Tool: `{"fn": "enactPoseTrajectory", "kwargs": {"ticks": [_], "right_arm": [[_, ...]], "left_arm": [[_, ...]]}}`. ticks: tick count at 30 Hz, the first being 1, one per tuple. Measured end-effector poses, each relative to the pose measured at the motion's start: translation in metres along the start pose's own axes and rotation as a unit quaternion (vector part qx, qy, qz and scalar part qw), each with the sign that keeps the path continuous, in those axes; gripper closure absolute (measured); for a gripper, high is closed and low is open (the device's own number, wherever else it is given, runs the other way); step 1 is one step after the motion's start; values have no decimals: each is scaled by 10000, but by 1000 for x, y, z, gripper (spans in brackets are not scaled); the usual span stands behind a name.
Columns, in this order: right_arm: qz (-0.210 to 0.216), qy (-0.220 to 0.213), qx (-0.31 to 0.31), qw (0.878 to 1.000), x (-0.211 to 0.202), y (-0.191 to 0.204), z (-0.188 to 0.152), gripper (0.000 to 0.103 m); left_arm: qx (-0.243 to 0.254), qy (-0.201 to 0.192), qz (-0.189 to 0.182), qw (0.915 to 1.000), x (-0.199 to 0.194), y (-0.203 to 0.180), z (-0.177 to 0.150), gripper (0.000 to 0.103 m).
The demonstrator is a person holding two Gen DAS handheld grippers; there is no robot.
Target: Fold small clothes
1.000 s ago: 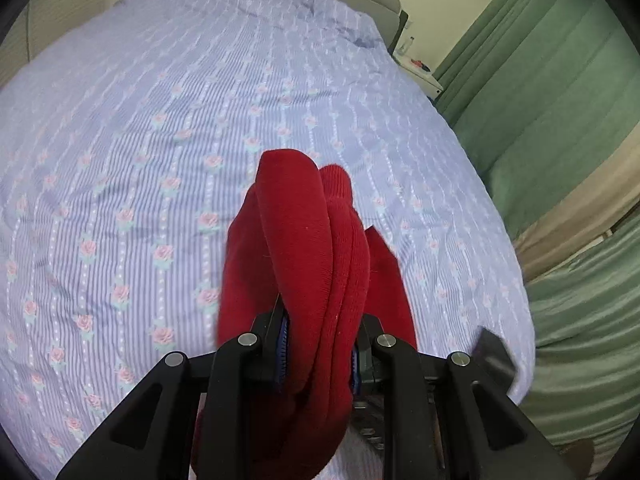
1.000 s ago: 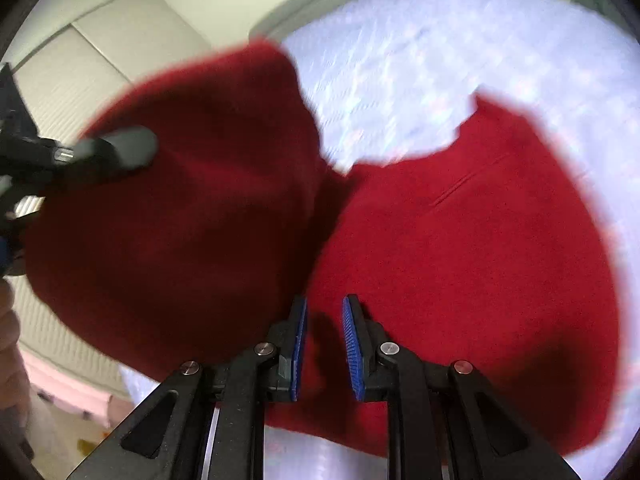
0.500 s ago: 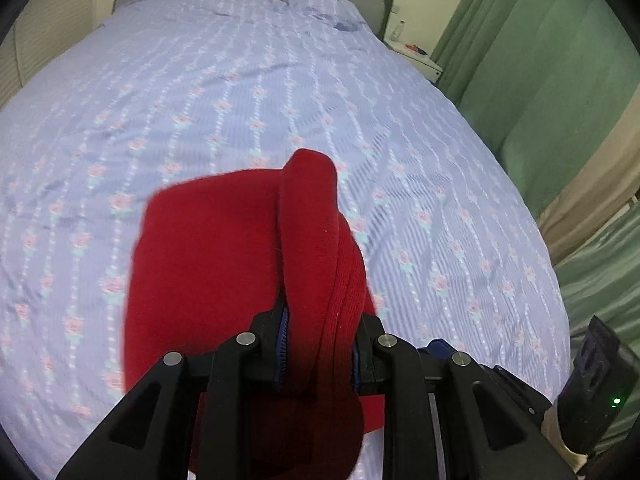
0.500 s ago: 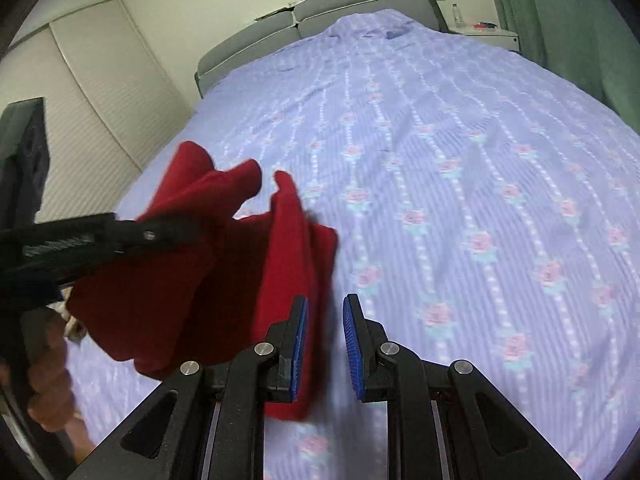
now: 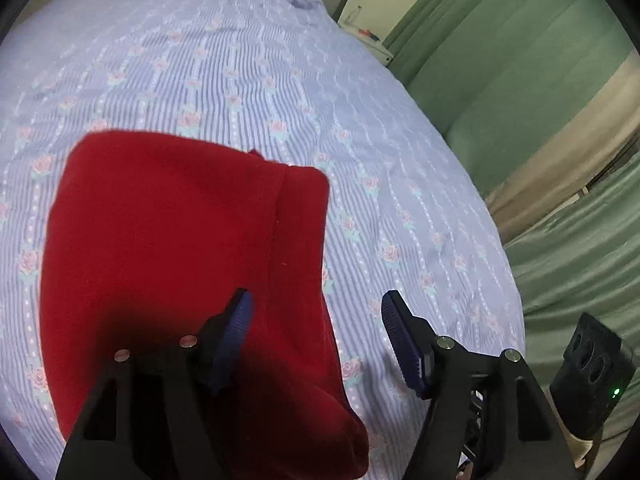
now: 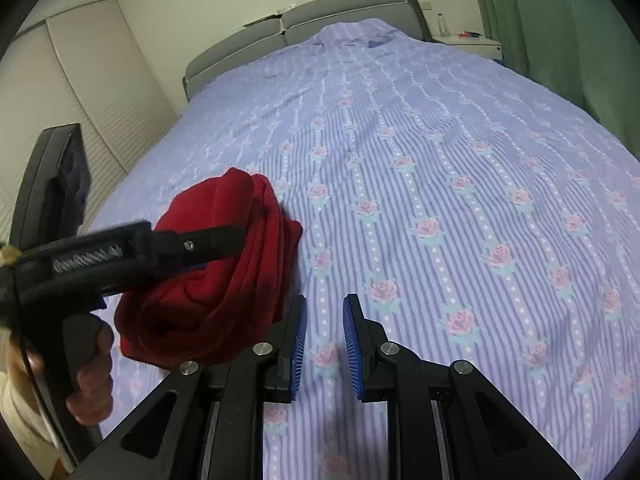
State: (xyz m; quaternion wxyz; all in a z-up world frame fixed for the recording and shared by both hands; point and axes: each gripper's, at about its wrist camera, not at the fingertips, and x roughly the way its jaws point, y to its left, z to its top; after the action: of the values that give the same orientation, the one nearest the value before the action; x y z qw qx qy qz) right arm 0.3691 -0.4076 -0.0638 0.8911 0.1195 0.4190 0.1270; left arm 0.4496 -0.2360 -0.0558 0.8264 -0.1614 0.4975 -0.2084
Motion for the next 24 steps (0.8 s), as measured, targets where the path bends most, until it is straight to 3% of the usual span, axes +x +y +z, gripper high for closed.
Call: {"fn": "enactPoseTrajectory", "kwargs": {"ticks": [5,9,12,16,18,24], "right_arm": [[-130,-21,-30,9999,-13,1,-5,82],[-124,-133,-132,9997,-32,16,-6,80],[-22,-298,-254,9992,-46,34,-4,73],[206,-521,-519,9971,-59,70,-1,65],[365,-591,-648,9955,-60,89,3,51],[168,-542,-1240,9907,-39,147,6,46]], "left_arm": [[146,129,-370,9991,-23,-4,6,27],[682,-190,-704,9950,-74,-8,1,27],[1435,-656,-453,9864,-117,-1,-14,24],[2071,-1122,323,9713,-144,28,-50,24],[2211,-1114,642,9667,-139,47,-72,24],[1979,-1119,797,9706,-110,86,-108,24]]}}
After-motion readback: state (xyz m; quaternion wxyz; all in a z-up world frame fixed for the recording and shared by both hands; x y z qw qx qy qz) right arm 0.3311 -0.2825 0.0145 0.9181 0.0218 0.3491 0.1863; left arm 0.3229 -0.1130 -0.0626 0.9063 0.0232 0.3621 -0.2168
